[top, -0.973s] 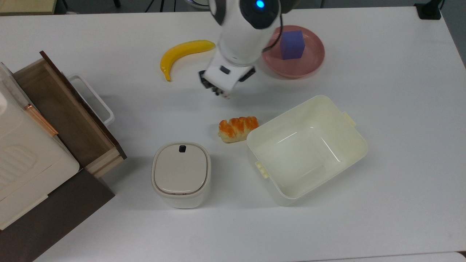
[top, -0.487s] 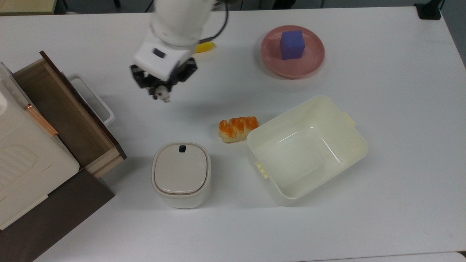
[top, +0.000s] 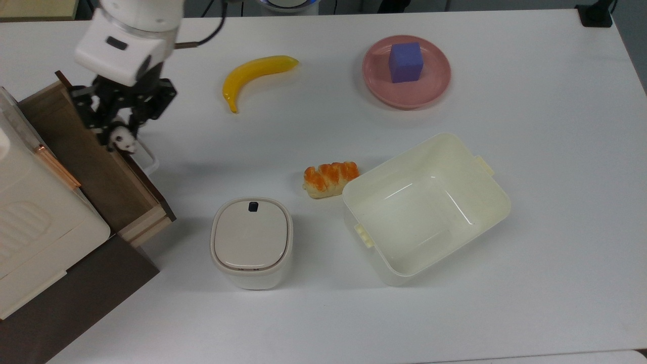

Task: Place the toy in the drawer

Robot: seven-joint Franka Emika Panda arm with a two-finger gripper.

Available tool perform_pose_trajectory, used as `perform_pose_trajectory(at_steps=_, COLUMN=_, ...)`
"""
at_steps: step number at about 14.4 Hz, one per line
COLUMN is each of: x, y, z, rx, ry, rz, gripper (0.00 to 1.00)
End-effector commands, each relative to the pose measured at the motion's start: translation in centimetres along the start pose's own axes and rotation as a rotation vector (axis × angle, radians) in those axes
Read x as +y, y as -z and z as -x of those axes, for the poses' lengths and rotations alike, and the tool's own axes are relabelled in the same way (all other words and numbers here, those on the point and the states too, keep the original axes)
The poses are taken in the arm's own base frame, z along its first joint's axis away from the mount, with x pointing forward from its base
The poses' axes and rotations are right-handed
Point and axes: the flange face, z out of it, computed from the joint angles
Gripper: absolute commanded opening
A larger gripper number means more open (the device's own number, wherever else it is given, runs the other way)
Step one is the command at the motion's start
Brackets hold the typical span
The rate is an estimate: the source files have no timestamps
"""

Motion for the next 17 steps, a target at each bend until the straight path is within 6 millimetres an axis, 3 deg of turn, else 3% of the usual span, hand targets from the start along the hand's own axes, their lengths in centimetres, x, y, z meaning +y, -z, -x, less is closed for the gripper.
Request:
perform_pose_trajectory(at_steps=1, x=2.0, y=-1.2, z=1.0, rx=0.025, ry=0.041, rz=0.046, gripper=0.35)
perform_pose_trajectory(at_steps=2, x=1.8, y=-1.6, z=1.0, rx=0.021, ry=0.04, rz=0.042, gripper=0.41)
perform_pose_trajectory(at_steps=3, x=1.7, y=-1.6, z=1.0, rx=0.021, ry=0.037, rz=0.04, gripper=0.55)
perform_pose_trajectory(at_steps=7, x=1.5, y=-1.5, z=0.8, rx=0.023, ry=0.037, rz=0.036, gripper=0.64)
perform_pose_trajectory(at_steps=11, x=0.4, y=-1.1, z=0.0, rx=0.032, ry=-0.066, rz=0.023, gripper=0.64)
perform_pose_trajectory(at_steps=17, x=-6.3, y=2.6, z=-4.8, rx=0.06, ry=-0.394, rz=-0.155, gripper=0.69)
